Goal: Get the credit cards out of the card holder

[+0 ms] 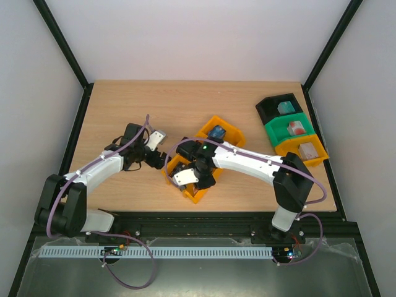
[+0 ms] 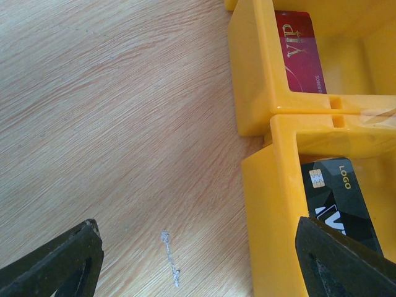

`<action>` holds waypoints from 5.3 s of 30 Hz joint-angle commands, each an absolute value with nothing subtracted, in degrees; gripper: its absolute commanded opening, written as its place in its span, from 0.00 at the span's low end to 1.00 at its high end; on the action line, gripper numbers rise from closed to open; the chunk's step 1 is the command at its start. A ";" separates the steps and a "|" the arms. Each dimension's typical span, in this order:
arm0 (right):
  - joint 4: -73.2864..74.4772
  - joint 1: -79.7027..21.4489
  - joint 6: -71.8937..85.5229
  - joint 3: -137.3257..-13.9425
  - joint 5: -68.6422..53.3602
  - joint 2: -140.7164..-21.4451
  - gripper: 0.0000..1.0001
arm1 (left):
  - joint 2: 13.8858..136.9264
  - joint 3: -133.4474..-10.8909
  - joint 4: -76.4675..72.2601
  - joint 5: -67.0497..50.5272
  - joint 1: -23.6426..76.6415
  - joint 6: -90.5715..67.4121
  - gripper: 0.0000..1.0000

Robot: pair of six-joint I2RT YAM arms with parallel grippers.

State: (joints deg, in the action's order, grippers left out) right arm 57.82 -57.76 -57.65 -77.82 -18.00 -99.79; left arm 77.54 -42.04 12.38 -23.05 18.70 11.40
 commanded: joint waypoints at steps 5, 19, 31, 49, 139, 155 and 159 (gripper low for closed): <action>60.69 -58.69 -57.28 -73.56 -14.47 -98.47 0.23 | 76.08 -42.16 13.19 -23.64 18.83 12.09 0.86; 52.88 -59.11 -58.09 -70.66 -11.38 -97.62 0.19 | 75.68 -41.82 13.37 -23.61 18.81 12.04 0.87; 47.15 -59.10 -52.94 -69.86 -14.02 -93.41 0.24 | 75.50 -41.50 13.49 -24.19 18.81 11.89 0.86; 30.71 -58.37 8.86 -64.90 -6.71 -88.49 0.46 | 74.41 -40.66 11.86 -24.40 18.81 6.40 0.86; 41.58 -60.07 15.88 -68.60 -0.70 -117.12 0.46 | 72.08 -36.87 10.19 -23.33 18.86 5.73 0.88; 46.10 -59.35 14.67 -82.62 1.40 -109.27 0.21 | 72.25 -40.35 12.22 -23.36 17.84 6.35 0.88; 46.51 -58.16 14.35 -83.96 0.33 -106.26 0.22 | 71.93 -41.59 13.27 -24.04 16.30 6.16 0.87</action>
